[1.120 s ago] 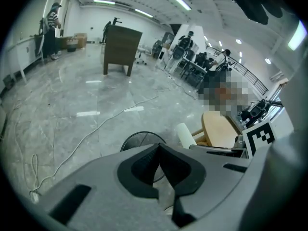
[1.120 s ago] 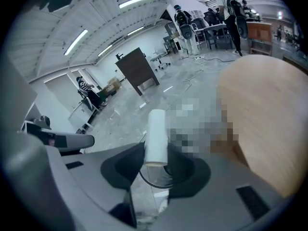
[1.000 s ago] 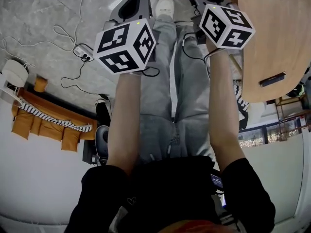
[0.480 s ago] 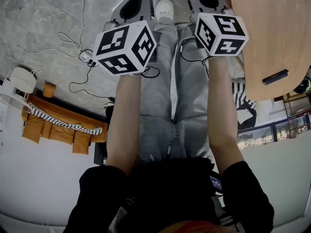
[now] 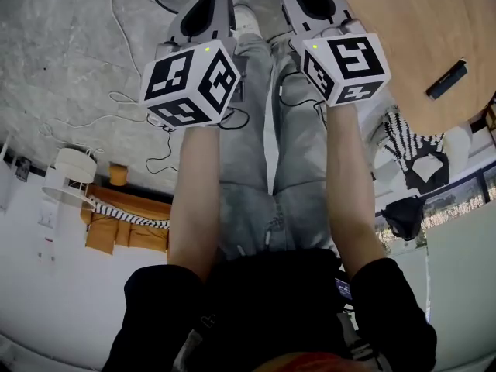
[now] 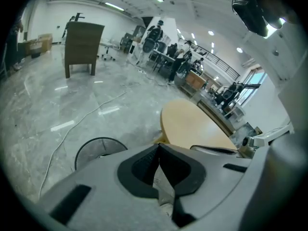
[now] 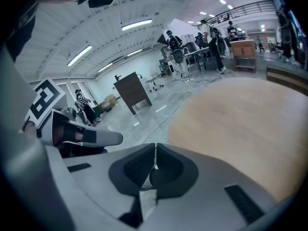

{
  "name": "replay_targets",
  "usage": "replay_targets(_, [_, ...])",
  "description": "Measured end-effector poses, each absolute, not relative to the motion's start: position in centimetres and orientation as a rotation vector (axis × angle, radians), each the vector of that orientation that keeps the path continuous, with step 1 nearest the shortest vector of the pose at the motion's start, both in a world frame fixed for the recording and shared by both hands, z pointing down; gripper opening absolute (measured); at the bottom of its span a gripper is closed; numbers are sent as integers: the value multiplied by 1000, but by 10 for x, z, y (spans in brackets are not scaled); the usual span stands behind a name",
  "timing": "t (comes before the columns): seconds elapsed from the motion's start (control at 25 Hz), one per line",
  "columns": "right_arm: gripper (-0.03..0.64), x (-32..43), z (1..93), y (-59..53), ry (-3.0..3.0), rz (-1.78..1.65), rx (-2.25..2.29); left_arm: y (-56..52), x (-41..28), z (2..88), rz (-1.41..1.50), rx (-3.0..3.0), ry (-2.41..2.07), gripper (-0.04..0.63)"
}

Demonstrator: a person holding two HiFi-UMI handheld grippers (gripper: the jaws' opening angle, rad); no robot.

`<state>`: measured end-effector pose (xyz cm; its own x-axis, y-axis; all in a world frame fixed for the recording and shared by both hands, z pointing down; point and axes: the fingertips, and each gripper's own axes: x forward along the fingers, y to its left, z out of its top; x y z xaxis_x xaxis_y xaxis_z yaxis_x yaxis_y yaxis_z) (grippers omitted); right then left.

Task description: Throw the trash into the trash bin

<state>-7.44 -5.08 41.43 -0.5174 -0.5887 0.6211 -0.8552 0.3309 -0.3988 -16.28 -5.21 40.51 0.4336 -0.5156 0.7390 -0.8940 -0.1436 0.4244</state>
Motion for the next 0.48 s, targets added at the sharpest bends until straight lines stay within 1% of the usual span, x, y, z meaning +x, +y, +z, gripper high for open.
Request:
replay_targets(0.2, [17, -10, 394, -42, -2189, 1015, 1495, -59, -98, 384, 577, 1941, -1100, 6])
replay_targets(0.48, [16, 84, 379, -3, -2082, 1045, 1752, -36, -11, 362, 649, 2075, -953, 6])
